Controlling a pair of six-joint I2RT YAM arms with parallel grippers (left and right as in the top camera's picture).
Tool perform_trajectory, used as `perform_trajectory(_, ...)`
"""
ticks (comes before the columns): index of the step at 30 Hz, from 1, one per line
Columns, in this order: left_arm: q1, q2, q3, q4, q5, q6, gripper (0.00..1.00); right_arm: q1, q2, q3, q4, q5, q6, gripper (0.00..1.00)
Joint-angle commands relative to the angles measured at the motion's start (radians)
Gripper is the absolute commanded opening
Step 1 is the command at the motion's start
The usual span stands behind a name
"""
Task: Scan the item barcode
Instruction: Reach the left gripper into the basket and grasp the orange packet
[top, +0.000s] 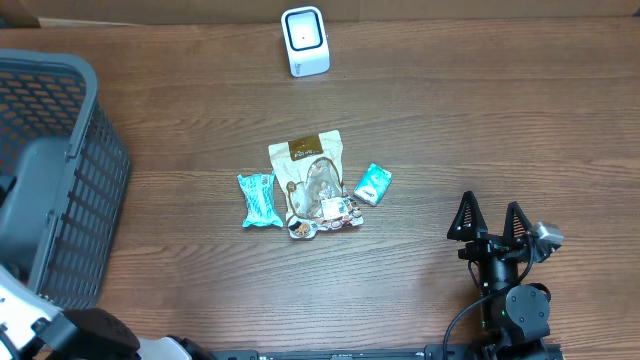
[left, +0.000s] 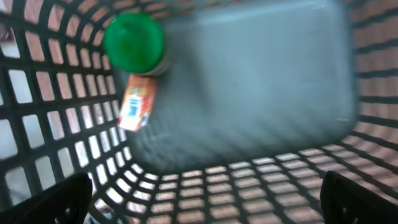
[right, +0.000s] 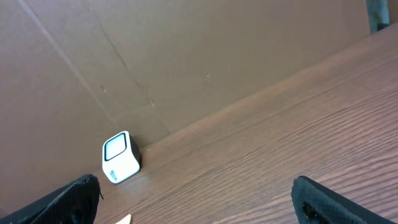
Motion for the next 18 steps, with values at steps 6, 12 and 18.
perform_trajectory(6, 0.069, 0.001, -0.341, 0.214, -0.122, 0.082, 1.0, -0.001, -0.01, -0.01, 0.005, -0.004, -0.004, 1.0)
perform_trajectory(12, 0.069, 0.001, -0.507, 0.374, -0.125, 0.157, 1.0, -0.001, -0.01, -0.01, 0.005, -0.004, -0.004, 1.0)
perform_trajectory(18, 0.069, 0.002, -0.565, 0.467, -0.183, 0.182, 0.99, -0.001, -0.01, -0.01, 0.005, -0.004, -0.004, 1.0)
